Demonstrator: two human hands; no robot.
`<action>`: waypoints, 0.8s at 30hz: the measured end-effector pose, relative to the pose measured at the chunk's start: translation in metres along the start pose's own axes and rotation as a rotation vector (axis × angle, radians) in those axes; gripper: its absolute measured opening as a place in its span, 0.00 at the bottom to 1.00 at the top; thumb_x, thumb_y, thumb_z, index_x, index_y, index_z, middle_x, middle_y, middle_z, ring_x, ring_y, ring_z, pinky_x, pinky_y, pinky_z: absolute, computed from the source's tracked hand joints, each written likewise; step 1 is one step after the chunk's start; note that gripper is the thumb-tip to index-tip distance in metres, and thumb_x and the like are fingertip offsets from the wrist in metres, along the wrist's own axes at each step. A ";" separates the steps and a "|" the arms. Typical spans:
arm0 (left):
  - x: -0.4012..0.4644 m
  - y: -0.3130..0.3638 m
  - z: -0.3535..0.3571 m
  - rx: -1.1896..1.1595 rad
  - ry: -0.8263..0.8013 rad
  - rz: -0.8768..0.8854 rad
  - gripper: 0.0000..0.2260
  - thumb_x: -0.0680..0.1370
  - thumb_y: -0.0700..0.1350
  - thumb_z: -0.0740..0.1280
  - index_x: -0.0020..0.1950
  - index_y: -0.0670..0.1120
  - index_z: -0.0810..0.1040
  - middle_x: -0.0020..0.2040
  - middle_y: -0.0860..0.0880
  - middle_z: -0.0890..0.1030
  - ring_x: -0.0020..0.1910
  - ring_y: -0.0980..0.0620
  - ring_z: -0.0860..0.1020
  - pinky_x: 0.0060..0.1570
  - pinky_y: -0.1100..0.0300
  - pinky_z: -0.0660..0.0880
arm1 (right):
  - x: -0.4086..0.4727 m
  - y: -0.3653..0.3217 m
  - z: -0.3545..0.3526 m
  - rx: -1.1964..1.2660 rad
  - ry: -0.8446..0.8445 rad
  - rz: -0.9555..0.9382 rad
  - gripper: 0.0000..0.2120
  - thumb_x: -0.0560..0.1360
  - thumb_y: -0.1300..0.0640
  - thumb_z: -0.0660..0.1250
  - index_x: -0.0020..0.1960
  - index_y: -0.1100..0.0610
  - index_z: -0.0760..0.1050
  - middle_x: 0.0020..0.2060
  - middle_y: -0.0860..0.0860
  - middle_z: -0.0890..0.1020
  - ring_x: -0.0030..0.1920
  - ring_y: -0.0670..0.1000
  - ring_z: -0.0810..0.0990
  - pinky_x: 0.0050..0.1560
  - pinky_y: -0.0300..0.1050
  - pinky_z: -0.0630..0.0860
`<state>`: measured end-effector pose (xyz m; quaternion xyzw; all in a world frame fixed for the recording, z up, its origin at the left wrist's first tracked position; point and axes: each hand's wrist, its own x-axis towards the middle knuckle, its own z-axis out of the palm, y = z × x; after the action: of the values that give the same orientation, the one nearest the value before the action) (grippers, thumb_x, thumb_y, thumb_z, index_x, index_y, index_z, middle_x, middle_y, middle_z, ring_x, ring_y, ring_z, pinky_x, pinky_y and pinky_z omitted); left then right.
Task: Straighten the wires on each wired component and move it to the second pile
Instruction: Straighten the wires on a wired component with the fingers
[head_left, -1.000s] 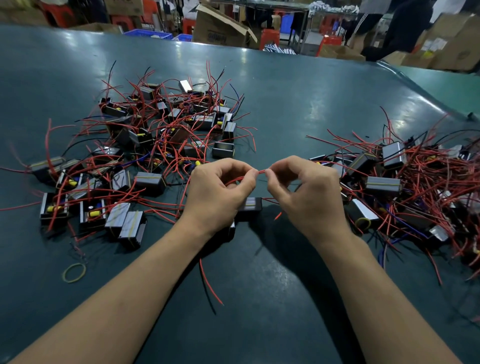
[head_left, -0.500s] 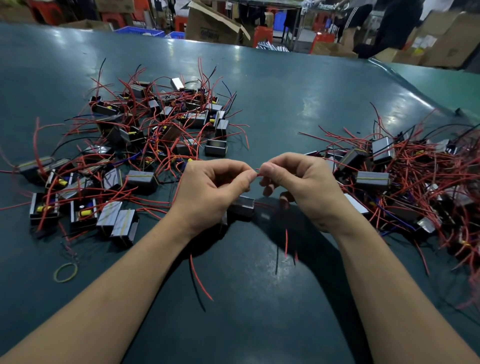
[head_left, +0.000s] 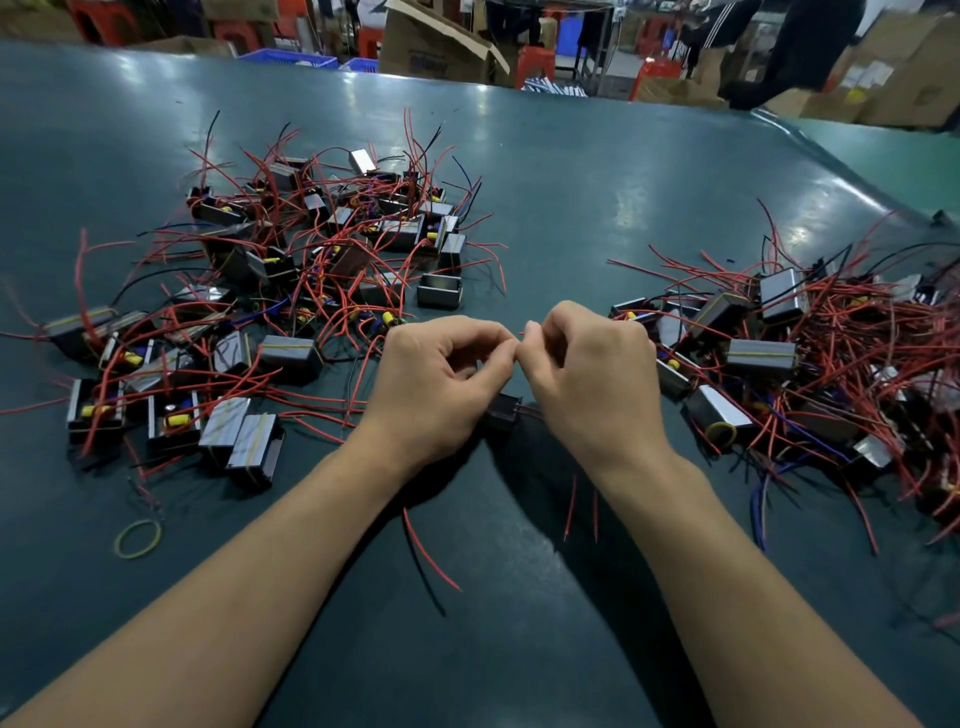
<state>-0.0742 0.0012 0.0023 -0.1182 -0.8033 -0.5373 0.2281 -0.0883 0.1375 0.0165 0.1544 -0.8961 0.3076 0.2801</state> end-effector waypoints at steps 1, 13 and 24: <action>0.000 -0.001 -0.001 -0.032 0.015 -0.021 0.04 0.75 0.37 0.71 0.41 0.41 0.84 0.34 0.46 0.81 0.32 0.47 0.76 0.35 0.50 0.74 | 0.001 0.002 -0.001 0.022 -0.012 -0.045 0.15 0.78 0.55 0.67 0.35 0.60 0.72 0.27 0.55 0.77 0.31 0.62 0.74 0.36 0.52 0.72; 0.003 0.001 -0.006 -0.169 0.005 -0.082 0.03 0.75 0.35 0.71 0.41 0.39 0.84 0.34 0.40 0.82 0.32 0.56 0.78 0.38 0.63 0.75 | 0.011 0.028 -0.019 0.235 -0.094 -0.291 0.06 0.73 0.62 0.72 0.47 0.64 0.84 0.37 0.55 0.84 0.35 0.53 0.81 0.35 0.50 0.79; 0.002 0.006 -0.007 -0.186 -0.024 -0.026 0.03 0.75 0.35 0.71 0.43 0.36 0.83 0.33 0.47 0.81 0.31 0.58 0.77 0.36 0.66 0.73 | 0.009 0.005 -0.019 0.705 -0.367 0.454 0.17 0.78 0.60 0.63 0.30 0.55 0.73 0.20 0.46 0.69 0.21 0.45 0.64 0.21 0.35 0.60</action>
<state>-0.0711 -0.0028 0.0103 -0.1349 -0.7540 -0.6111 0.1995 -0.0900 0.1522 0.0317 0.0917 -0.7827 0.6150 -0.0275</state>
